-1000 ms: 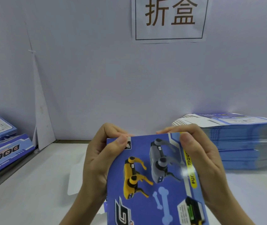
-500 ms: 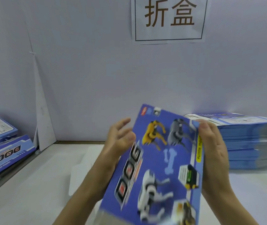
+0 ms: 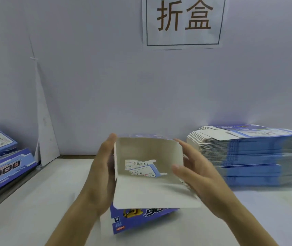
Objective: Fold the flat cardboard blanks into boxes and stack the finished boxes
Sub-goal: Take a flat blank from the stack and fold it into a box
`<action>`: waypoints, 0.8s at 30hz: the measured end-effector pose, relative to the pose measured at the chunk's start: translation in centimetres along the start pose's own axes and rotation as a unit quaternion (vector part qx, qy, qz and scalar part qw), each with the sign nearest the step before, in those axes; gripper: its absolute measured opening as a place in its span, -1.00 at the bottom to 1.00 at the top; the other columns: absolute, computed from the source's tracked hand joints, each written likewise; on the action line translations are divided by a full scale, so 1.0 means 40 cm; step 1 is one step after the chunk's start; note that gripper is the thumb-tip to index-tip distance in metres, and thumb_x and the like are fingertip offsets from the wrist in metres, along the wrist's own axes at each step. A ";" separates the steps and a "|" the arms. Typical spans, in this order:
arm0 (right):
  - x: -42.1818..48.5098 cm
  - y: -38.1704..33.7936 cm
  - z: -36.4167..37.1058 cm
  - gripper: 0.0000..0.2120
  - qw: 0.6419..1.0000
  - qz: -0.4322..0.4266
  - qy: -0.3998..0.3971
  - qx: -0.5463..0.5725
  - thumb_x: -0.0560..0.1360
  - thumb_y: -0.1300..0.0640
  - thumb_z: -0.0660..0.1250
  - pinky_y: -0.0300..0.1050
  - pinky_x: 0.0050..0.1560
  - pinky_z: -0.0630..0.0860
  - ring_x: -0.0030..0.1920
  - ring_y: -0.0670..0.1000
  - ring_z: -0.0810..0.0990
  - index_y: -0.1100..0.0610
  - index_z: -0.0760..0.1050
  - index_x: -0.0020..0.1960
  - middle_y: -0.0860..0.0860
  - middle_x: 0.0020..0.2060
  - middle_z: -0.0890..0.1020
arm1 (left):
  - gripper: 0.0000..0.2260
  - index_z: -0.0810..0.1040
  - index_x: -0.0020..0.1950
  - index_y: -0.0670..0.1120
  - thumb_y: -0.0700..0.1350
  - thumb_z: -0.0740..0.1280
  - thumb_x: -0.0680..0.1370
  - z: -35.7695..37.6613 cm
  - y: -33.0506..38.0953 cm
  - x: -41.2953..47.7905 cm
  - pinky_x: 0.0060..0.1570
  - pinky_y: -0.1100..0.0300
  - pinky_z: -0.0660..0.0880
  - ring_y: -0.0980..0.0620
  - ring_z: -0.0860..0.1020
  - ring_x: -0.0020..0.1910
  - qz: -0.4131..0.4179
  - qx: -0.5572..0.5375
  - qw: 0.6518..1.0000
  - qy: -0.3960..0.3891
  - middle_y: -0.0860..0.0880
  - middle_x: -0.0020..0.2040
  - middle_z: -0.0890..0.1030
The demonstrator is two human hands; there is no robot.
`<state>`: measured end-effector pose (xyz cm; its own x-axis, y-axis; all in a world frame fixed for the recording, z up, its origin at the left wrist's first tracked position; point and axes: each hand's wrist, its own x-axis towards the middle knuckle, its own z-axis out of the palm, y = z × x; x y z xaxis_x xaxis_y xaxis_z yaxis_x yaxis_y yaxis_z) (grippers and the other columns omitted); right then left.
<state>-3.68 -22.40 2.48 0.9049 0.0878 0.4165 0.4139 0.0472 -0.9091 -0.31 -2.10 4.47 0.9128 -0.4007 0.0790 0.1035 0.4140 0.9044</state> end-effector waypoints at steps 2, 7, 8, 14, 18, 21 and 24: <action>0.003 -0.011 -0.001 -0.65 0.998 -0.022 0.059 0.016 0.51 0.29 0.38 -0.33 -0.13 0.54 -0.01 -0.11 0.67 0.02 0.54 0.25 -0.03 0.07 0.70 | -0.62 0.63 0.04 0.35 0.40 0.31 0.29 -0.002 0.007 -0.006 0.03 0.24 0.53 0.27 0.61 0.08 0.008 0.137 0.990 -0.017 0.23 0.06 0.67; 0.013 0.001 -0.039 -0.90 0.974 0.005 0.226 0.006 0.33 0.05 0.48 -0.31 -0.36 0.49 -0.37 -0.14 0.57 0.06 0.68 -0.19 -0.08 -0.34 0.67 | -0.66 0.59 -0.01 0.19 0.31 0.45 0.31 -0.019 -0.004 0.018 -0.12 0.17 0.55 0.20 0.64 -0.13 0.131 0.350 0.916 0.143 0.18 -0.10 0.68; 0.015 0.008 -0.045 -0.91 0.974 0.016 0.227 0.011 0.33 0.06 0.48 -0.32 -0.36 0.49 -0.38 -0.14 0.57 0.07 0.68 -0.24 -0.06 -0.37 0.66 | -0.74 0.57 -0.03 0.14 0.19 0.46 0.36 -0.020 -0.006 0.022 -0.17 0.14 0.60 0.11 0.66 -0.17 0.130 0.324 0.923 0.163 0.09 -0.13 0.69; 0.022 0.023 -0.073 -0.77 0.974 0.089 0.196 0.064 0.36 0.01 0.44 -0.28 -0.21 0.60 -0.26 -0.04 0.67 0.18 0.71 -0.18 0.11 -0.24 0.71 | -0.85 0.56 -0.04 0.03 -0.04 0.46 0.44 -0.025 -0.027 0.041 -0.39 0.35 0.53 0.12 0.66 -0.23 0.139 0.303 0.930 0.155 0.02 -0.17 0.67; 0.031 0.048 -0.085 -0.88 0.940 0.199 0.221 0.167 0.45 0.20 0.37 -0.25 -0.55 0.43 -0.52 -0.04 0.49 0.28 0.57 -0.15 0.09 -0.44 0.55 | -0.84 0.57 -0.05 0.00 -0.07 0.48 0.43 -0.028 -0.029 0.042 -0.39 0.33 0.54 0.09 0.66 -0.27 0.147 0.298 0.930 0.159 0.01 -0.20 0.67; 0.035 0.054 -0.085 -0.92 0.922 0.241 0.188 0.238 0.49 0.20 0.31 -0.28 -0.66 0.26 -0.59 -0.10 0.38 0.22 0.52 -0.07 0.02 -0.49 0.49 | -0.85 0.56 -0.05 0.02 -0.06 0.47 0.44 -0.031 -0.027 0.043 -0.39 0.33 0.54 0.11 0.65 -0.25 0.149 0.321 0.922 0.160 0.02 -0.17 0.66; 0.032 0.047 -0.093 -0.88 0.922 0.228 0.154 0.273 0.43 0.17 0.36 -0.30 -0.67 0.26 -0.58 -0.09 0.43 0.17 0.63 -0.24 0.02 -0.45 0.56 | -0.87 0.55 -0.06 0.03 -0.07 0.46 0.45 -0.041 -0.020 0.046 -0.41 0.35 0.53 0.12 0.65 -0.26 0.151 0.323 0.920 0.162 0.01 -0.16 0.65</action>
<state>-1.36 -25.92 1.28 0.9925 -0.0611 -0.1057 -0.0512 0.5774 -0.8149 1.93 -1.82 3.19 0.9420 -0.0384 0.3335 -0.3354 -0.1468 0.9306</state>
